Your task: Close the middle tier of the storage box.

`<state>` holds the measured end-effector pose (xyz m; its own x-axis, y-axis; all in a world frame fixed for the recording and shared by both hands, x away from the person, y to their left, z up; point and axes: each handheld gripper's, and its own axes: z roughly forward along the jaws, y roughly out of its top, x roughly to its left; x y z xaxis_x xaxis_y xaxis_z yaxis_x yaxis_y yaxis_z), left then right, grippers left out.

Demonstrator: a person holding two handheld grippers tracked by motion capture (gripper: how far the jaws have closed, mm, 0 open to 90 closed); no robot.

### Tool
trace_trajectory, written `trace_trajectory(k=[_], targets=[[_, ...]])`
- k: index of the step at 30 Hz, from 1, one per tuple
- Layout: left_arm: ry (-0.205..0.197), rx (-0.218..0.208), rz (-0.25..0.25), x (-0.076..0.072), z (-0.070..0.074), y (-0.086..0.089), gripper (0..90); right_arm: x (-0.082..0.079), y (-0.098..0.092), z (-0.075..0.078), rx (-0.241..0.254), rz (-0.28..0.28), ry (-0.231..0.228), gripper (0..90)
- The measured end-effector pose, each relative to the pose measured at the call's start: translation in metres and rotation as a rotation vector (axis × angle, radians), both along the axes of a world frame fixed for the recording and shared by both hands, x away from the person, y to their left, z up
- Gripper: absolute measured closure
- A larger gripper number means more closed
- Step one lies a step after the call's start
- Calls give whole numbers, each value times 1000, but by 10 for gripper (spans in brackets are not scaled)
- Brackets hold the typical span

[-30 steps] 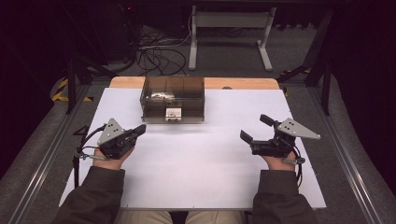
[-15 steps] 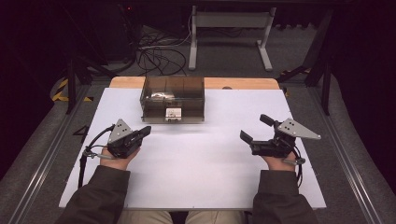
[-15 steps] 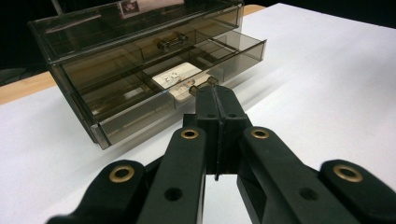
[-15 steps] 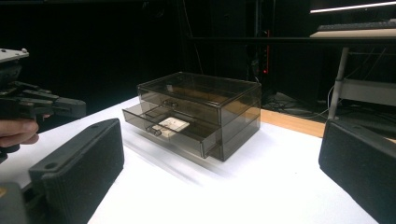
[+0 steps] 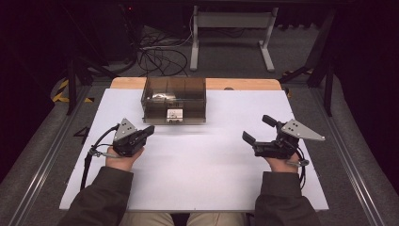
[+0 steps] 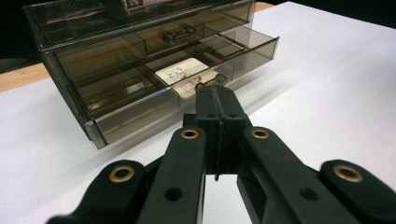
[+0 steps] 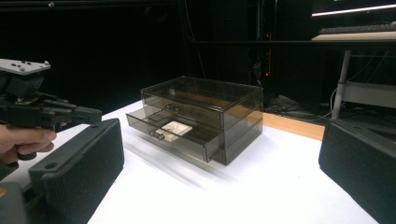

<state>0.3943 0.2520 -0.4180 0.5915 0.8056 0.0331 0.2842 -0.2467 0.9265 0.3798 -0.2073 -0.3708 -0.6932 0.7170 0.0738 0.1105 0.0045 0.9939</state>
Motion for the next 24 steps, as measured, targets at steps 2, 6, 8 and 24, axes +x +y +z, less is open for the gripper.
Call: trace_trajectory(k=[2,6,8,24], targets=[[2,1,5,2,-1,0,900,0,0,1,2,-2,-2,7],[9,3,17,5,-4,0,900,-1,0,1,3,1,-2,7],[14,7,25,8,-5,0,900,-1,1,1,3,2,-1,7],[53,-6,76,26,-17,1,900,-1,1,2,9,7,-3,7]])
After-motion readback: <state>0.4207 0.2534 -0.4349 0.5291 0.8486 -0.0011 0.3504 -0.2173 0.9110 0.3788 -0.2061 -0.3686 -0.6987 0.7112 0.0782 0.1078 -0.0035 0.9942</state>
